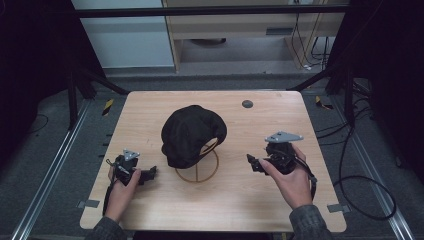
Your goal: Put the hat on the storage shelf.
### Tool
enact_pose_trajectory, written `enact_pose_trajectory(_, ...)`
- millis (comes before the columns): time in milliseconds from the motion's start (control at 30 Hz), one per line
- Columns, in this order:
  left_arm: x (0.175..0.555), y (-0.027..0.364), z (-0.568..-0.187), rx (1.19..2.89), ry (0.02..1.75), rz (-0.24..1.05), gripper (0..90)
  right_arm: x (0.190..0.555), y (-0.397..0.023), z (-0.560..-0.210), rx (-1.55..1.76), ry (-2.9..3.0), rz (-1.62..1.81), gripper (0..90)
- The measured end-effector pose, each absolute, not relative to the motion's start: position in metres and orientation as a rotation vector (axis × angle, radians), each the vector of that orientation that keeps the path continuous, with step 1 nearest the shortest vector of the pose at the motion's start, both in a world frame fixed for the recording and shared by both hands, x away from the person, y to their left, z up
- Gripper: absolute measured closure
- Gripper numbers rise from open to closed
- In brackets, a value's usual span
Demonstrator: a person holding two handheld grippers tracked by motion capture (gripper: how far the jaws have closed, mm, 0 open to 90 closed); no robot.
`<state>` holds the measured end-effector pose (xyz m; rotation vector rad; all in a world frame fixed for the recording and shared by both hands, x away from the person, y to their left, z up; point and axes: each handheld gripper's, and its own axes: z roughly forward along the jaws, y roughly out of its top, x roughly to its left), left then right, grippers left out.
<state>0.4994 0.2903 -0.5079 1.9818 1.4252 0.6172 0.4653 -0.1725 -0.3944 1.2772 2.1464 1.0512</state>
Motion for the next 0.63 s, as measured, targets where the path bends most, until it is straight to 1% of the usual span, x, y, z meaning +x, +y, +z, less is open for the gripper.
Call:
enact_pose_trajectory(33, 0.499, 0.29, -0.508, 1.982, 1.425, 0.617, 0.0, 0.465, -0.172, -0.394, 1.277, 2.146, 1.051, 12.8)
enact_pose_trajectory(67, 0.499, 0.29, -0.508, 1.982, 1.424, 0.617, 0.0, 0.465, -0.174, -0.412, 1.311, 2.153, 1.046, 12.6)
enact_pose_trajectory(200, 0.5, 0.291, -0.508, 1.985, 1.415, 0.613, 0.0, 0.466, -0.177, -0.441, 1.349, 2.167, 1.003, 12.6)
enact_pose_trajectory(233, 0.5, 0.291, -0.508, 1.985, 1.415, 0.613, 0.0, 0.466, -0.177, -0.441, 1.349, 2.167, 1.003, 12.6)
enact_pose_trajectory(267, 0.501, 0.293, -0.508, 1.988, 1.414, 0.613, 0.0, 0.467, -0.178, -0.456, 1.378, 2.17, 0.976, 12.8)
enact_pose_trajectory(333, 0.502, 0.294, -0.508, 1.984, 1.419, 0.615, 0.0, 0.468, -0.179, -0.461, 1.377, 2.17, 0.963, 12.8)
enact_pose_trajectory(400, 0.504, 0.298, -0.508, 1.975, 1.435, 0.621, 0.0, 0.471, -0.179, -0.478, 1.401, 2.177, 0.916, 13.0)
enact_pose_trajectory(633, 0.507, 0.305, -0.508, 1.955, 1.471, 0.637, 0.0, 0.474, -0.178, -0.497, 1.431, 2.18, 0.876, 12.8)
